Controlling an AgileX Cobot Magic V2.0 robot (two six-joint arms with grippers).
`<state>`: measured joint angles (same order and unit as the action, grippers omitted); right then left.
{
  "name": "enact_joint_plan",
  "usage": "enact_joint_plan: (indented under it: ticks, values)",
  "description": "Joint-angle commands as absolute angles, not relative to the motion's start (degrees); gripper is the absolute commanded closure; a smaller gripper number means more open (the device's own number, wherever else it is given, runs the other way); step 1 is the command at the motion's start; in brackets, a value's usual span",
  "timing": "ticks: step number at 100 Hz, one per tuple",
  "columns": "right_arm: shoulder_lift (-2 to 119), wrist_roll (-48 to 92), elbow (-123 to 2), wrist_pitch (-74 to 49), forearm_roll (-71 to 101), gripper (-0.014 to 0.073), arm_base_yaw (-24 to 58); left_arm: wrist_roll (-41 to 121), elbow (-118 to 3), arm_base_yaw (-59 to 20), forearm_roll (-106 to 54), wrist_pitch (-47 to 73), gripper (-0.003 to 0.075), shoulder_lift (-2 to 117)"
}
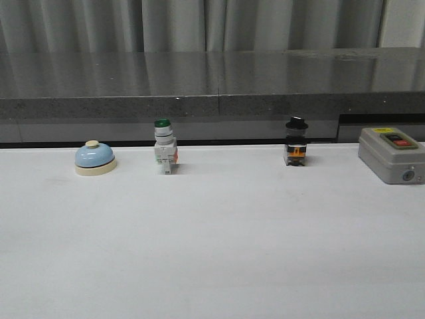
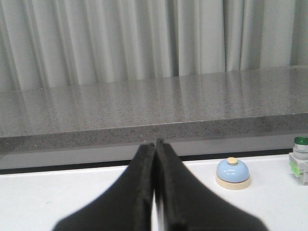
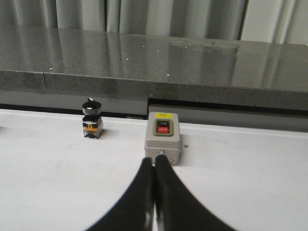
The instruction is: Place and press bell with both arms
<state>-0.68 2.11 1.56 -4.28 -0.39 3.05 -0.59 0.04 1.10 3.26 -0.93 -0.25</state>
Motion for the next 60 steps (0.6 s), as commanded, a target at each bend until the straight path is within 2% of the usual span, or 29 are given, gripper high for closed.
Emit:
enact_joint_plan:
  ticks: [1,33,60]
  values:
    - [-1.63,2.31,0.68,0.59,-0.94,0.0654,2.7,-1.09,2.44,1.18,2.96,-5.5,0.0741,-2.02]
    - [-1.63,2.31,0.68,0.59,-0.94,0.0654,2.7,-1.09,2.44,1.18,2.96,-4.96,0.0741,-2.02]
    - [-1.63,2.31,0.68,0.59,-0.94,0.0654,2.7,-1.09,0.39,1.18,-2.37,2.21,0.0741,-0.39]
